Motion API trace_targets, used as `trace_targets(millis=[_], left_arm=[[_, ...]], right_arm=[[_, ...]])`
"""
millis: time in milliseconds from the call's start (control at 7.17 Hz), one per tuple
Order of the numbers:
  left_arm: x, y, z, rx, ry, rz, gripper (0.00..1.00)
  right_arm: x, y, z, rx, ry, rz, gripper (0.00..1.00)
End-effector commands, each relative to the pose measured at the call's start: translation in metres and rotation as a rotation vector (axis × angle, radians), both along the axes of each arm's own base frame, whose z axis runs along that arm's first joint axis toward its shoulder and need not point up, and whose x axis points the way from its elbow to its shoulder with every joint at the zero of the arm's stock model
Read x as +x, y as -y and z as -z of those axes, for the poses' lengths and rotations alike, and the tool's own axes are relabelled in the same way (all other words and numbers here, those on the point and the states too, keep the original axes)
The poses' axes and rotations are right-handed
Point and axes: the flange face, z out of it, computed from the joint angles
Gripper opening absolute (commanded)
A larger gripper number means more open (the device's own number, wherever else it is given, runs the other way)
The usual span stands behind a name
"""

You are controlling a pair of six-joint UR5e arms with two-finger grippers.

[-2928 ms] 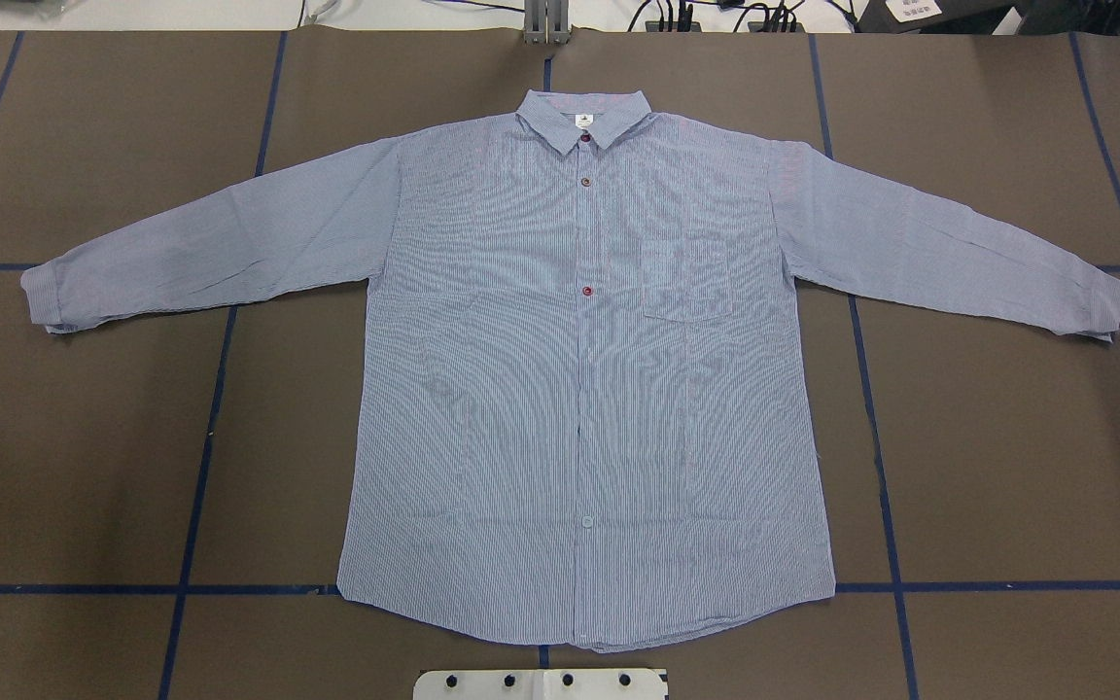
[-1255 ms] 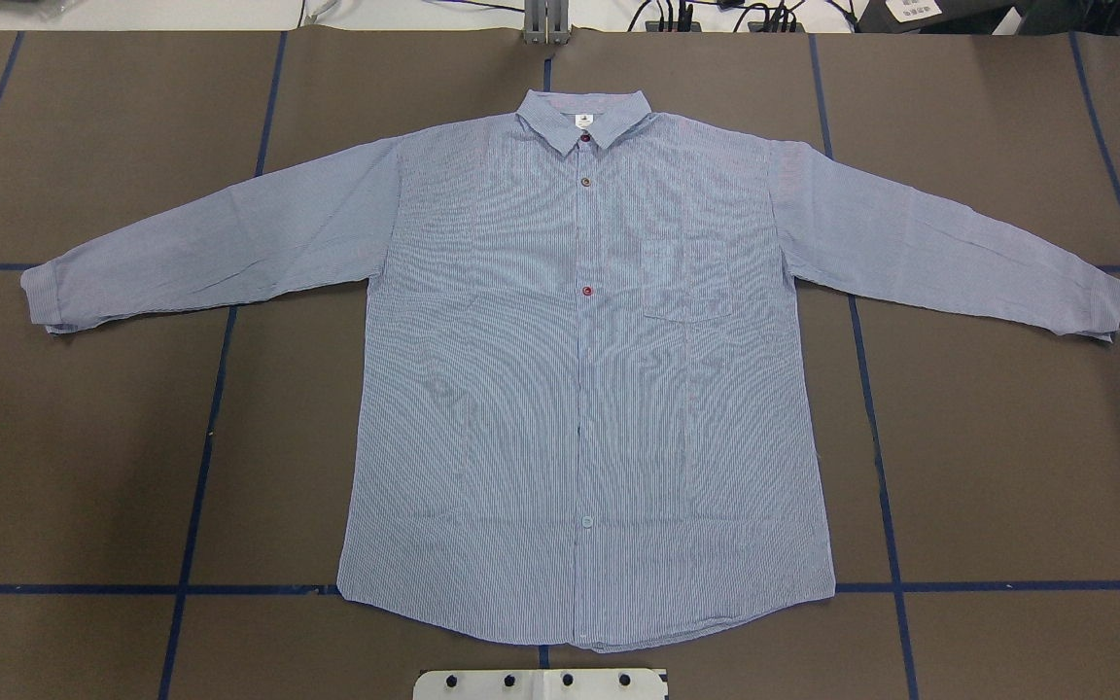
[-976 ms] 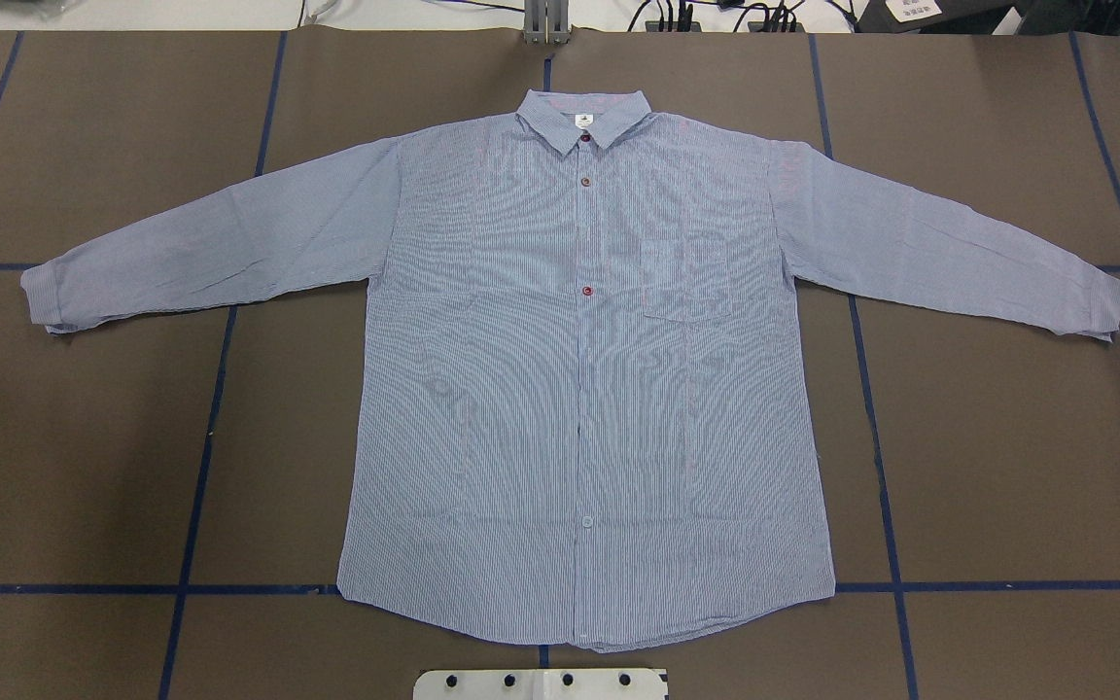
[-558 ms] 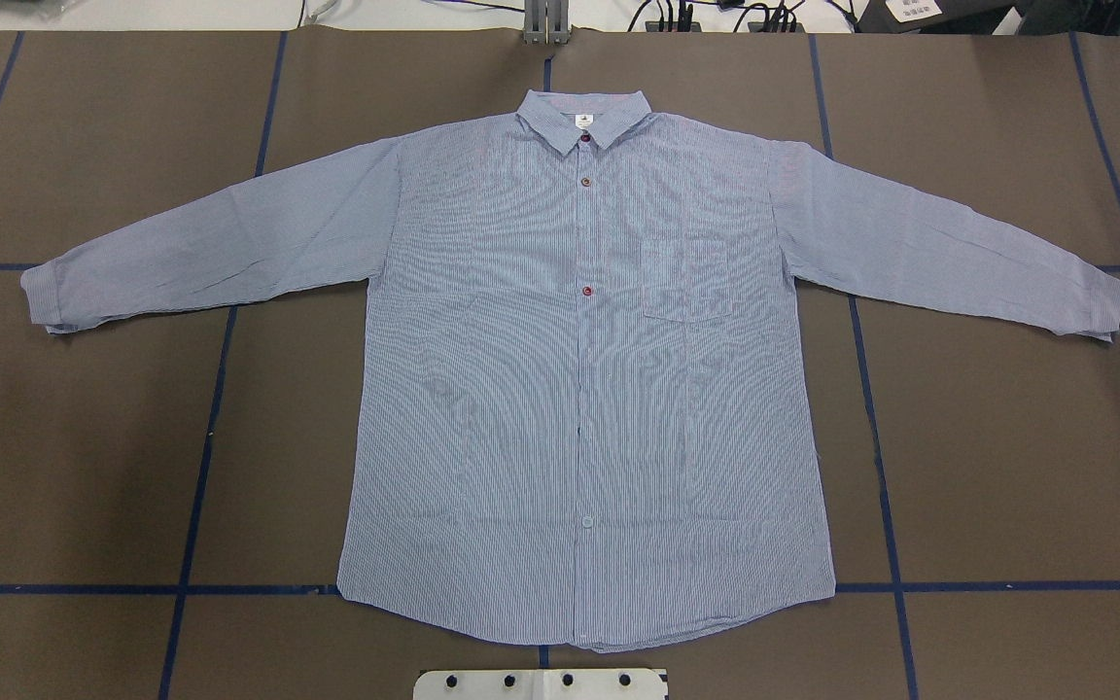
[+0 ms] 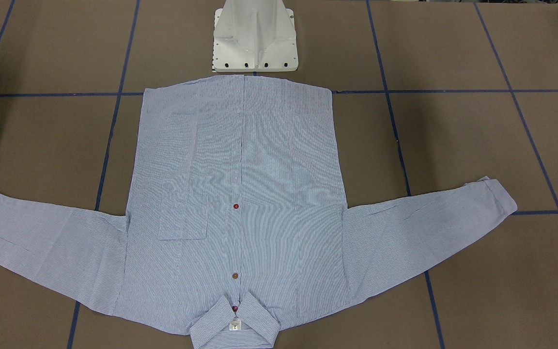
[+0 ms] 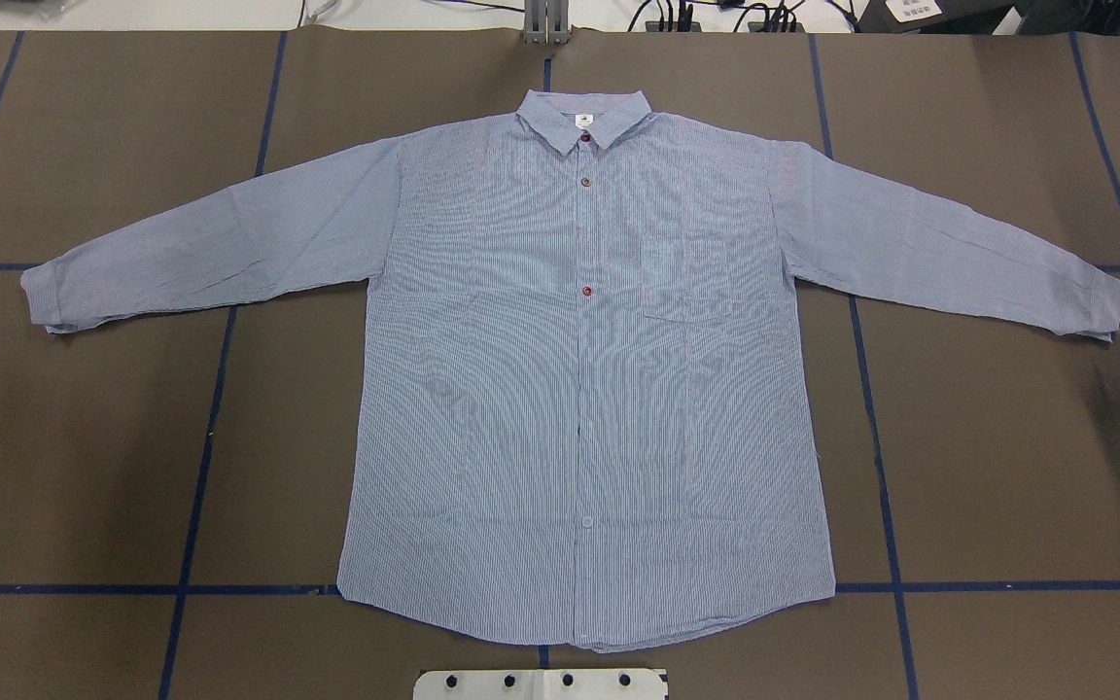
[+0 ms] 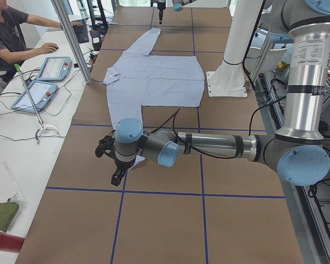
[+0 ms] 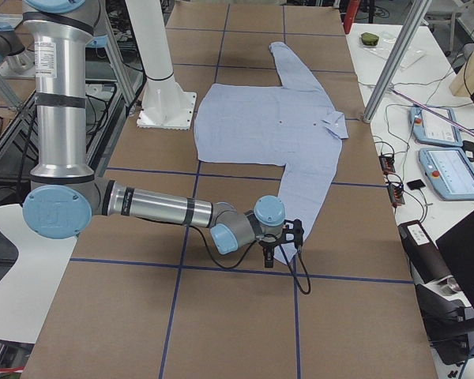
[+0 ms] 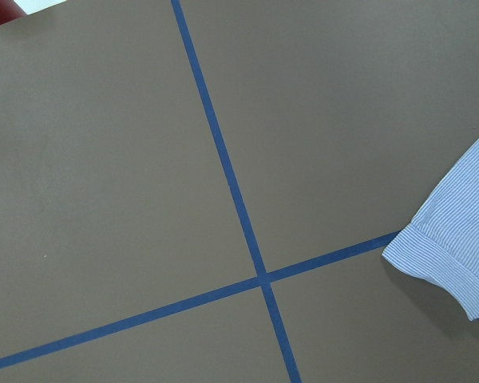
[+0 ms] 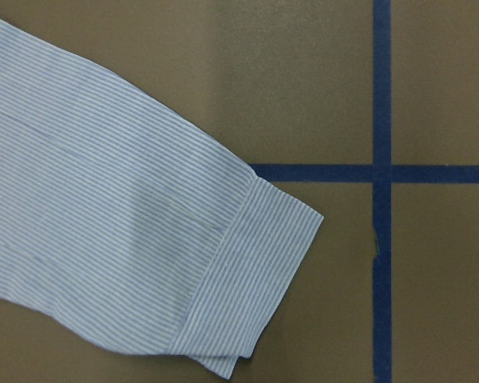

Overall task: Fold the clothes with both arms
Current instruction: 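Lower the right gripper onto the sleeve cuff nearest it and grasp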

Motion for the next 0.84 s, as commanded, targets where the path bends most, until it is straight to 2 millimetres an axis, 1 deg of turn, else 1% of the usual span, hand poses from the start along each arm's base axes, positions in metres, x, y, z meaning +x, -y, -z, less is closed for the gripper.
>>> trace_targets(millis=[0, 139, 418, 558, 697], left_arm=[[0.000, 0.000, 0.002, 0.001, -0.001, 0.003, 1.00], [0.000, 0.000, 0.002, 0.001, -0.001, 0.003, 1.00], [0.002, -0.002, 0.004, -0.003, -0.040, -0.009, 1.00], [0.004, -0.003, 0.005, -0.006, -0.063, -0.018, 1.00], [0.004, -0.003, 0.005, -0.006, -0.063, -0.018, 1.00]], right_arm=[[-0.018, 0.013, -0.010, 0.006, -0.001, -0.021, 0.99], [-0.032, 0.010, -0.008, -0.008, 0.017, -0.035, 0.99], [-0.034, 0.006, -0.013, -0.019, 0.017, -0.032, 0.98], [-0.034, 0.004, -0.015, -0.035, 0.018, -0.043, 0.87], [-0.034, 0.003, -0.016, -0.041, 0.018, -0.047, 0.83]])
